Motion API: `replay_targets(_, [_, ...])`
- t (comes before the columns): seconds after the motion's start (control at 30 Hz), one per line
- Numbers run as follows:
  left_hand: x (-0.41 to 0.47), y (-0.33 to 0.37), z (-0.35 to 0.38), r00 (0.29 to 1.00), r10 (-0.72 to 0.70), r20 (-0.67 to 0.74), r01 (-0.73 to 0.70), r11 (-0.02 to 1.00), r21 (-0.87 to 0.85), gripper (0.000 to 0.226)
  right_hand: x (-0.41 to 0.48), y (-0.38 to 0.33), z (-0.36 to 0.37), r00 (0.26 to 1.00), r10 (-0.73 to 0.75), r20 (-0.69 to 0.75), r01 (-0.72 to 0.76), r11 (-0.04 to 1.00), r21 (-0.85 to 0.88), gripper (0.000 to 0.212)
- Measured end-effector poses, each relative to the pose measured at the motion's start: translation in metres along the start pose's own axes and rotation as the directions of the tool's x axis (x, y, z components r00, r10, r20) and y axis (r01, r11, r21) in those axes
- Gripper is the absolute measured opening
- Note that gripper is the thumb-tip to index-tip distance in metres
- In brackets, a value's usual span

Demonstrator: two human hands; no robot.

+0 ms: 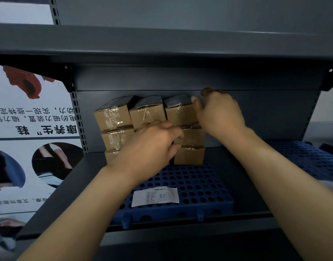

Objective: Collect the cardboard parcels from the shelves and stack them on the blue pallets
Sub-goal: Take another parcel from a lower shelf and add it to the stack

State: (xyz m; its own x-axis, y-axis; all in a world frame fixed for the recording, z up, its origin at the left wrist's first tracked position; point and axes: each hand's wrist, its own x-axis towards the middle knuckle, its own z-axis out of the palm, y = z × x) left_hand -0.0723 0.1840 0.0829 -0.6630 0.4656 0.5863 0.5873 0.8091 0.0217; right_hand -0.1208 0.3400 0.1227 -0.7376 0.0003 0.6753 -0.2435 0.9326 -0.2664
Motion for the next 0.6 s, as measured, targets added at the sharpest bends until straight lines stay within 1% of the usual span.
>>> replay_targets(0.13, [-0.002,0.003,-0.004,1.0,-0.001,0.016,0.0,1.0,0.02,0.024,-0.019,-0.006,-0.013,0.998,-0.069,0.003,0.069,0.995,-0.075,0.039])
replay_targets(0.2, [-0.004,0.006,-0.005,0.999,0.002,0.05,-0.004,1.0,0.027,0.025,-0.03,-0.011,-0.018,0.997,-0.058,0.059,0.065,0.99,-0.122,0.035])
replay_targets(0.27, [-0.006,0.01,-0.005,0.995,0.003,0.097,-0.004,1.0,0.016,0.025,-0.04,-0.016,-0.022,0.986,-0.003,0.168,0.031,0.986,-0.162,0.031])
replay_targets(0.33, [-0.007,0.014,-0.003,0.988,0.009,0.154,-0.01,1.0,0.011,0.023,-0.05,-0.019,-0.025,0.957,0.058,0.286,0.003,0.978,-0.209,0.025])
replay_targets(0.4, [-0.008,0.016,0.0,0.98,0.018,0.199,-0.021,1.0,0.016,0.022,-0.057,-0.018,-0.024,0.92,0.125,0.372,-0.021,0.962,-0.271,0.019])
replay_targets(0.5, [-0.007,0.02,0.004,0.973,0.058,0.222,-0.058,0.998,-0.004,0.02,-0.07,-0.012,-0.025,0.883,0.217,0.417,-0.057,0.93,-0.363,0.018])
replay_targets(0.6, [-0.004,0.029,0.009,0.958,0.123,0.26,-0.121,0.992,-0.025,0.02,-0.087,-0.002,-0.029,0.883,0.246,0.4,-0.07,0.911,-0.406,0.018])
